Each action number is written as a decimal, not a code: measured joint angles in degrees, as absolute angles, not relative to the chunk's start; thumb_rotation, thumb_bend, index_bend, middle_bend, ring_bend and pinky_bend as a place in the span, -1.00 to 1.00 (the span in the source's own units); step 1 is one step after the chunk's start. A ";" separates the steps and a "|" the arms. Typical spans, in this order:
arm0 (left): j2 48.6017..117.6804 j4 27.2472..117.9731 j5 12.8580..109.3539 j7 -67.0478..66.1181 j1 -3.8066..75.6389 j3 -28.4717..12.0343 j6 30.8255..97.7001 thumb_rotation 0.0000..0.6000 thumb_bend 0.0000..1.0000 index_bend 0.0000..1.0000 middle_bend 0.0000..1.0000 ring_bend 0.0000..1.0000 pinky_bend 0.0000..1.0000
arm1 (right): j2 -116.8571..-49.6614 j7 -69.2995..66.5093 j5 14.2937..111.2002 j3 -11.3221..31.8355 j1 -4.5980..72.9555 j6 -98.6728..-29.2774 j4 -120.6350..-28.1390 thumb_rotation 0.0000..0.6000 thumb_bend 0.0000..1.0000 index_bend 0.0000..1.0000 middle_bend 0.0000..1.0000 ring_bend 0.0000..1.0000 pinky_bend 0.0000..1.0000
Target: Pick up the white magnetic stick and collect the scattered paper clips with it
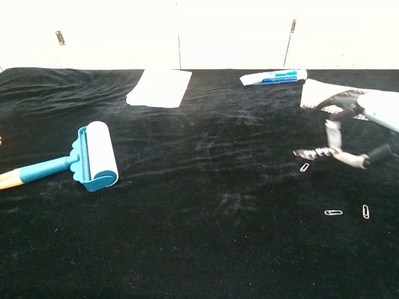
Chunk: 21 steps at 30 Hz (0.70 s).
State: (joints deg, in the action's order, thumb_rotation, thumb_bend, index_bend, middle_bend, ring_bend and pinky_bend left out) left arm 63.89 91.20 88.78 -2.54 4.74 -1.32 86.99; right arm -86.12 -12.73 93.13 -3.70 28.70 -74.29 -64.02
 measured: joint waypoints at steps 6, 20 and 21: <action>64.61 91.68 90.32 -4.15 4.49 -0.57 87.64 1.00 -0.03 -1.00 -1.00 -0.97 -1.00 | -87.14 -14.96 93.42 -4.52 26.89 -74.97 -61.55 1.00 -0.10 0.62 -0.59 -0.80 -1.00; 64.07 91.19 89.98 -2.46 4.24 -0.57 87.74 1.00 -0.03 -1.00 -1.00 -0.97 -0.99 | -89.75 -15.44 94.02 -3.11 28.06 -72.47 -59.25 1.00 -0.10 0.62 -0.59 -0.81 -1.00; 64.05 91.18 89.92 -2.38 4.19 -0.60 87.82 1.00 -0.03 -1.00 -1.00 -0.97 -0.99 | -89.94 -15.57 93.99 -3.00 28.20 -72.15 -59.02 1.00 -0.10 0.62 -0.59 -0.81 -1.00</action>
State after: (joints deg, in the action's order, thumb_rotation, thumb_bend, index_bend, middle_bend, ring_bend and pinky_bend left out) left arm 64.05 91.18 89.92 -2.38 4.19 -0.60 87.82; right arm -89.94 -15.57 93.99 -3.00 28.20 -72.15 -59.02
